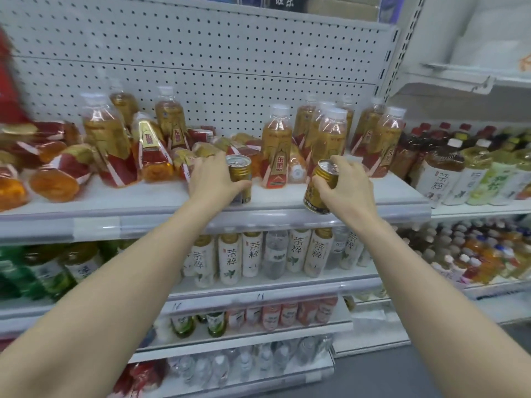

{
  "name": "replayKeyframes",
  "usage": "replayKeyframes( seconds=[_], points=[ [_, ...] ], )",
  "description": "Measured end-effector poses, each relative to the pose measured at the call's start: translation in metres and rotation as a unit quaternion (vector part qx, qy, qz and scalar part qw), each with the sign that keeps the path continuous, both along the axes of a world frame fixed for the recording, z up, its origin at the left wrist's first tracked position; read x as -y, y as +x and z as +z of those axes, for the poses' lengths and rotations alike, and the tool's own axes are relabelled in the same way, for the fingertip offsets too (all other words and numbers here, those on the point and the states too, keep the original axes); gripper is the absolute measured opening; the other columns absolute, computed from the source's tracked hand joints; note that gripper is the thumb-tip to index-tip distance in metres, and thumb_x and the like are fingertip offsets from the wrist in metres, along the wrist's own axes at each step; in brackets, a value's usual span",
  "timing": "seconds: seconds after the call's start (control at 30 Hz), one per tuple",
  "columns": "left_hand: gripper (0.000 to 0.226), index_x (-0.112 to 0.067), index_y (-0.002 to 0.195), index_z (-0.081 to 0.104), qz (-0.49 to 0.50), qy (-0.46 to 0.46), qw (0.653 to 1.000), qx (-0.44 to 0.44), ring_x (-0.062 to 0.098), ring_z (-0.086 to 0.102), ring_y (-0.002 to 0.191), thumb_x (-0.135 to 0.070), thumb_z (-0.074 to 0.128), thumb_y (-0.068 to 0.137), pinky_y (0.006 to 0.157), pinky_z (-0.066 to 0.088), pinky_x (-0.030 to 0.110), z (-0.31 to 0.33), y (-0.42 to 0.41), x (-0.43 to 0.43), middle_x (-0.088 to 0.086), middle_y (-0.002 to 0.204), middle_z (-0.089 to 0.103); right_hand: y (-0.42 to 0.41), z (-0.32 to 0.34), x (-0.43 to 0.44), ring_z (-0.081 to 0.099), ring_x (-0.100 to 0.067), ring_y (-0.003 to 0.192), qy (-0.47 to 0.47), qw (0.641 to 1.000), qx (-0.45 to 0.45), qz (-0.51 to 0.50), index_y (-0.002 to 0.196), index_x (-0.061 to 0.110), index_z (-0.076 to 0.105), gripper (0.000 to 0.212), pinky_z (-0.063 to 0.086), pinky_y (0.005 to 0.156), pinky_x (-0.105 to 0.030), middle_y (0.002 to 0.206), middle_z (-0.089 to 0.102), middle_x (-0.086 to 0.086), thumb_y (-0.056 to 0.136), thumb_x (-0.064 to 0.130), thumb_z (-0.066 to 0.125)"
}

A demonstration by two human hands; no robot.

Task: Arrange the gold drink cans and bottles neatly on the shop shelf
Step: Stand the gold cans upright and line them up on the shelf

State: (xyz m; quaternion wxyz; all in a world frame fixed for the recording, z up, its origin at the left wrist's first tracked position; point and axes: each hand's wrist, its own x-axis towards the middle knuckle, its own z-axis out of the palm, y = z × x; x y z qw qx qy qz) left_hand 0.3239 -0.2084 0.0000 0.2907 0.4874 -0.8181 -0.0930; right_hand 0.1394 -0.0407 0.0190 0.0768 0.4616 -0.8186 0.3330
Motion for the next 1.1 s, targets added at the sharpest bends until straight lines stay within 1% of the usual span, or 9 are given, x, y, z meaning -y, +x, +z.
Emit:
replayKeyframes(
  seconds=[0.1,0.27,0.47,0.57,0.7,0.77,0.9,1.0,1.1],
  points=[
    [0.075,-0.012,0.117,0.056,-0.012,0.034,0.999,-0.025,0.032,0.052,0.112,-0.062,0.078,0.066,0.083,0.048,0.041,0.006,0.002,0.0,0.009,0.113,0.064,0.017,0.003,0.005,0.049,-0.024,0.116,-0.012,1.0,0.005,0.021,0.138,0.018,0.049,0.05,0.032,0.089,-0.028,0.125,0.054,-0.01,0.094,0.039,0.058],
    [0.081,-0.017,0.126,0.053,-0.057,0.051,0.983,-0.165,0.021,0.057,0.111,-0.047,0.088,0.06,0.092,0.05,0.042,0.013,0.012,-0.018,0.001,0.122,0.06,0.035,0.008,0.016,0.05,-0.022,0.113,-0.017,0.997,-0.002,0.071,0.138,0.02,0.049,0.049,0.03,0.089,-0.027,0.115,0.048,-0.003,0.094,0.04,0.059],
    [0.081,-0.019,0.13,0.052,-0.037,0.095,0.953,-0.284,0.012,0.058,0.111,-0.039,0.09,0.062,0.097,0.049,0.034,0.025,0.063,-0.044,-0.003,0.124,0.061,0.055,0.015,0.026,0.05,-0.025,0.121,-0.014,0.991,-0.014,0.134,0.145,0.019,0.045,0.057,0.033,0.094,-0.029,0.133,0.051,-0.008,0.094,0.043,0.059],
    [0.077,-0.021,0.128,0.052,-0.007,0.109,0.951,-0.289,0.01,0.058,0.109,-0.036,0.09,0.063,0.094,0.049,0.029,0.015,0.103,-0.057,-0.007,0.122,0.061,0.077,0.014,0.035,0.046,-0.025,0.127,-0.021,0.984,-0.015,0.174,0.15,0.018,0.038,0.065,0.035,0.102,-0.034,0.137,0.049,-0.009,0.094,0.044,0.058],
    [0.079,-0.023,0.129,0.052,0.07,0.105,0.953,-0.274,0.014,0.057,0.112,-0.039,0.09,0.062,0.097,0.05,0.039,0.001,0.164,-0.067,-0.005,0.125,0.06,0.121,0.012,0.059,0.047,-0.026,0.126,-0.036,0.971,-0.018,0.238,0.147,0.015,0.041,0.065,0.035,0.103,-0.037,0.135,0.051,-0.009,0.092,0.045,0.059],
    [0.077,-0.023,0.13,0.052,0.111,0.102,0.951,-0.271,0.015,0.057,0.111,-0.038,0.089,0.064,0.096,0.051,0.039,-0.002,0.199,-0.073,-0.005,0.124,0.06,0.15,0.012,0.074,0.045,-0.025,0.13,-0.037,0.961,-0.019,0.273,0.147,0.012,0.041,0.067,0.034,0.104,-0.035,0.139,0.05,-0.009,0.092,0.046,0.06],
    [0.074,-0.024,0.129,0.053,0.184,0.089,0.938,-0.281,0.015,0.058,0.11,-0.038,0.089,0.065,0.095,0.05,0.037,-0.004,0.277,-0.078,-0.005,0.121,0.062,0.219,0.01,0.103,0.051,-0.017,0.115,-0.043,0.939,0.003,0.342,0.136,0.015,0.052,0.057,0.035,0.089,-0.025,0.121,0.056,-0.002,0.089,0.046,0.065],
    [0.076,-0.022,0.13,0.053,0.238,0.071,0.929,-0.274,0.013,0.057,0.106,-0.041,0.088,0.066,0.09,0.049,0.034,-0.004,0.34,-0.076,-0.008,0.118,0.059,0.282,0.009,0.124,0.053,-0.015,0.113,-0.04,0.918,0.035,0.394,0.134,0.014,0.055,0.06,0.042,0.097,-0.03,0.119,0.058,0.001,0.086,0.046,0.068],
    [0.076,-0.021,0.128,0.053,0.271,0.061,0.922,-0.271,0.016,0.059,0.107,-0.042,0.089,0.064,0.095,0.051,0.038,-0.004,0.403,-0.07,-0.006,0.117,0.06,0.348,0.01,0.145,0.056,-0.021,0.111,-0.037,0.905,0.04,0.421,0.127,0.009,0.059,0.055,0.041,0.089,-0.031,0.117,0.062,-0.005,0.085,0.044,0.071]
  ],
)
